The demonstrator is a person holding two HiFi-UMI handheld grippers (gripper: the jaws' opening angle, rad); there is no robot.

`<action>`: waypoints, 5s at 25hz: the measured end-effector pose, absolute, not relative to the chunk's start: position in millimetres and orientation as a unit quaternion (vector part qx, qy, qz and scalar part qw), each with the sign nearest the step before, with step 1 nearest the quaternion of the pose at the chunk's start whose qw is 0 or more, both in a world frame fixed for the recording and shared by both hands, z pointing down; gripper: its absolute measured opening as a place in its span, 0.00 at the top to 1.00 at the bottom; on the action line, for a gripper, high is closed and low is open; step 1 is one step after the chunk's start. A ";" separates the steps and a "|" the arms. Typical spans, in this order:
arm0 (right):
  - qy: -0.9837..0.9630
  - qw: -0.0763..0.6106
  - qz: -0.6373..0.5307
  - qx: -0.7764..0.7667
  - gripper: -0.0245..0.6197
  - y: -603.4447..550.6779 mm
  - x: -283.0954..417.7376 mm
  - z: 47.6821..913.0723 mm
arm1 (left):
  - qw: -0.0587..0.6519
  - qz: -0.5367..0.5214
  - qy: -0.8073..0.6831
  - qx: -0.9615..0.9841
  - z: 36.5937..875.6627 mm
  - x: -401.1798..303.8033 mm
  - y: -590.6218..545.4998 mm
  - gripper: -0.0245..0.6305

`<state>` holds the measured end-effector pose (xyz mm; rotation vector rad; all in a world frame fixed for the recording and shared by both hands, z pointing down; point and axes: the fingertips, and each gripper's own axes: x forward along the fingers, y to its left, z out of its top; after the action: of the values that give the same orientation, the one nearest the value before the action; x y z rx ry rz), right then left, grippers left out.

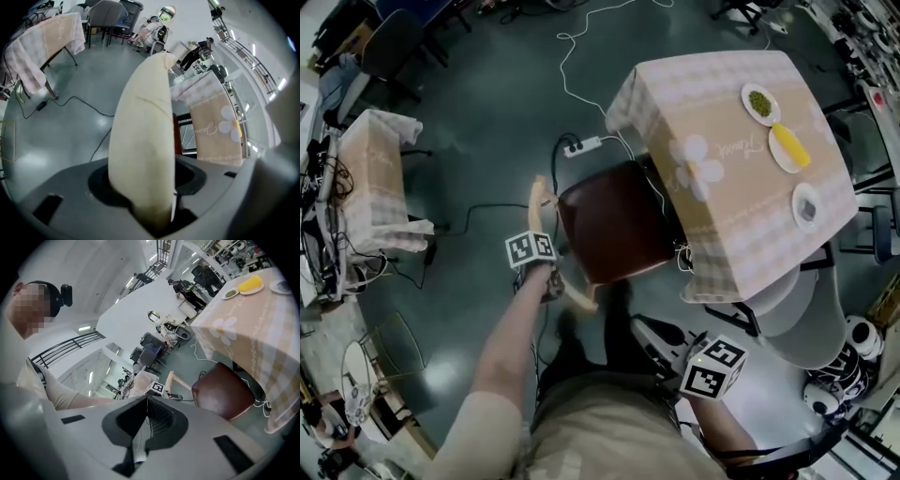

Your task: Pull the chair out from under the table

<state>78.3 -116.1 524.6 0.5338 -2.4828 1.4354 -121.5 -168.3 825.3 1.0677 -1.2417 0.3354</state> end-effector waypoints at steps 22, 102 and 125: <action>-0.856 0.114 0.477 0.165 0.95 -134.7 78.2 513.7 | 0.690 0.213 -0.539 0.432 830.3 -126.3 -154.7 0.69; -0.861 0.125 0.476 0.130 0.95 -123.8 53.0 521.5 | 0.700 0.271 -0.508 0.422 824.8 -154.1 -96.6 0.73; -0.862 0.118 0.480 0.115 0.95 -159.1 77.6 522.7 | 0.701 0.289 -0.512 0.404 816.4 -150.8 -97.2 0.74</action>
<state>77.6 -159.1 522.7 0.3355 -2.5198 1.4047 -150.8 -97.2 816.4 0.8996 -1.1403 0.6435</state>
